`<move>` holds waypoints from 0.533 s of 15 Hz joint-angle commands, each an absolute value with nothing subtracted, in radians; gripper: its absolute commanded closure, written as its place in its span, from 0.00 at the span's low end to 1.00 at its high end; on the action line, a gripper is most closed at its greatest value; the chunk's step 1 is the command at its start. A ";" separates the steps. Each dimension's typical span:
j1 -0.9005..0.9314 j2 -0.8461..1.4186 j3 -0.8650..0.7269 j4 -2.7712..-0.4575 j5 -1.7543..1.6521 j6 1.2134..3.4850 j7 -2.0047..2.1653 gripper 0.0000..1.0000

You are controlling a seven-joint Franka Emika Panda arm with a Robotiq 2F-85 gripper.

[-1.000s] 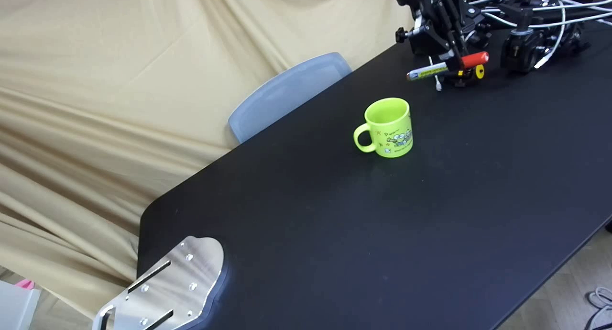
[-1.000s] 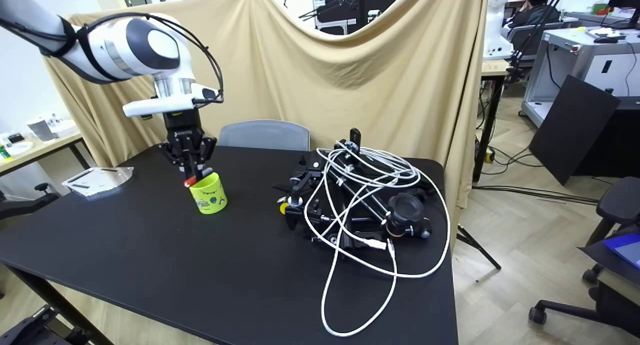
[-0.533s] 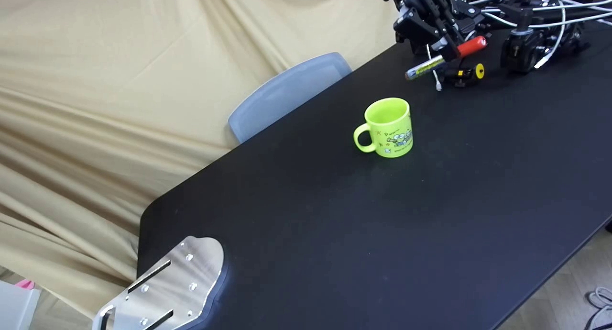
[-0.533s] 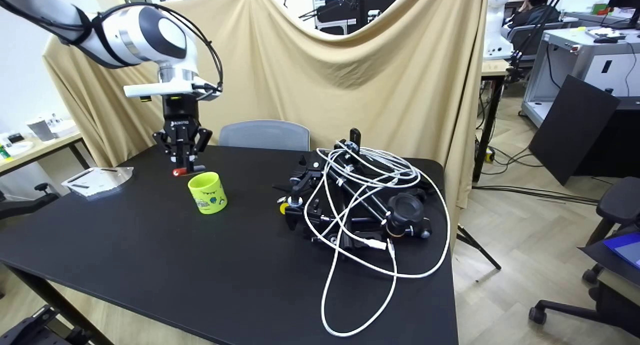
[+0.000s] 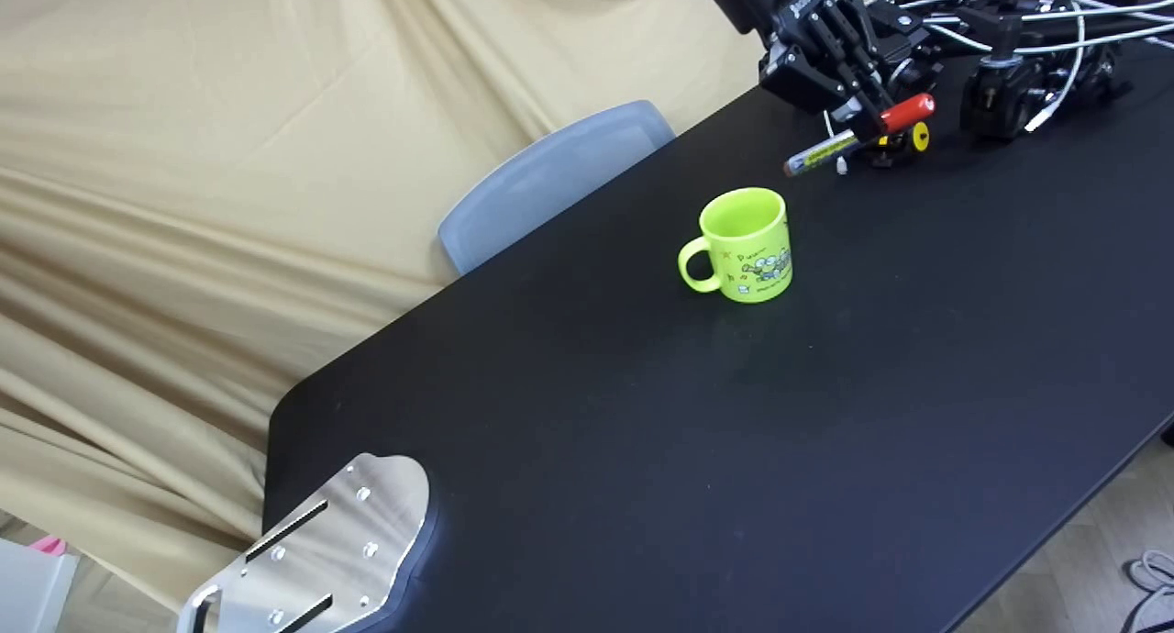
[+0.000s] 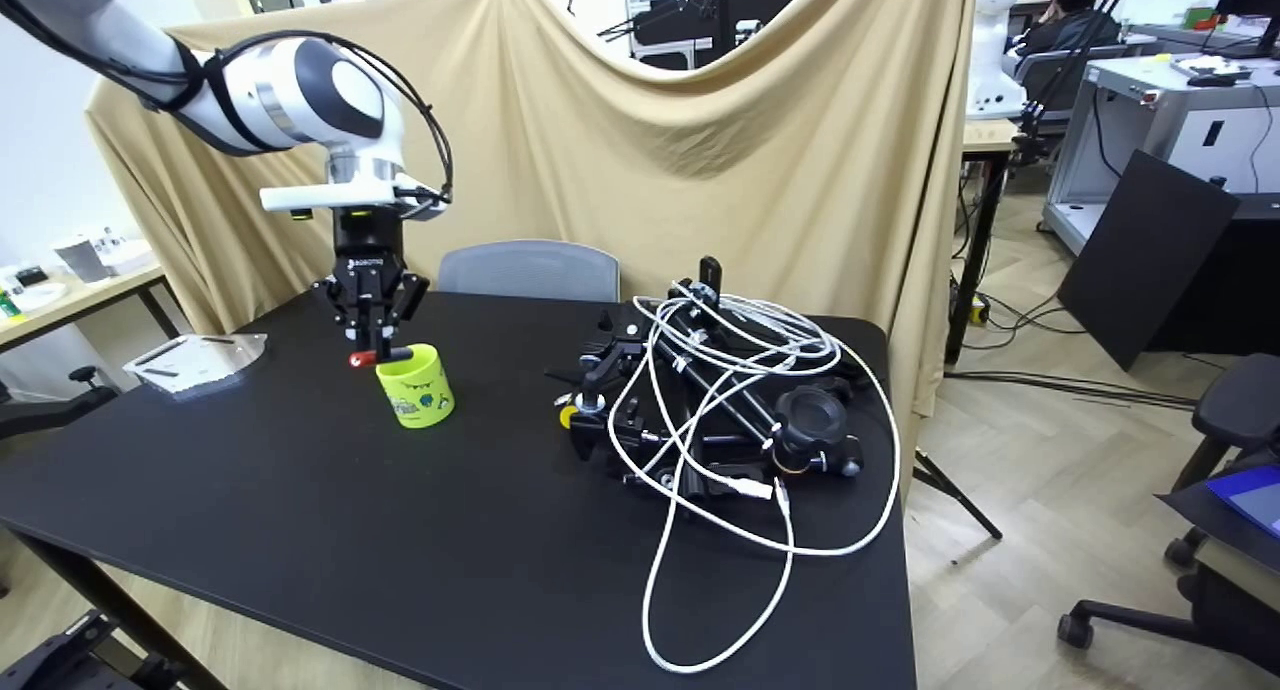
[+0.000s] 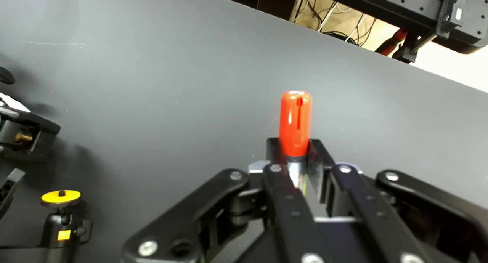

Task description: Put the marker in the mug

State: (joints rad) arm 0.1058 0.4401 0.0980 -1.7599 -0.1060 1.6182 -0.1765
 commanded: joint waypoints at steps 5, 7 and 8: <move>0.155 0.566 0.120 -1.609 -0.159 1.513 -0.192 0.95; 0.169 0.593 0.121 -1.569 -0.173 1.484 -0.191 0.95; 0.174 0.607 0.123 -1.549 -0.178 1.470 -0.195 0.95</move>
State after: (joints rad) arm 0.1593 0.5538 0.1198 -1.6448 -0.1512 1.5406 -0.1863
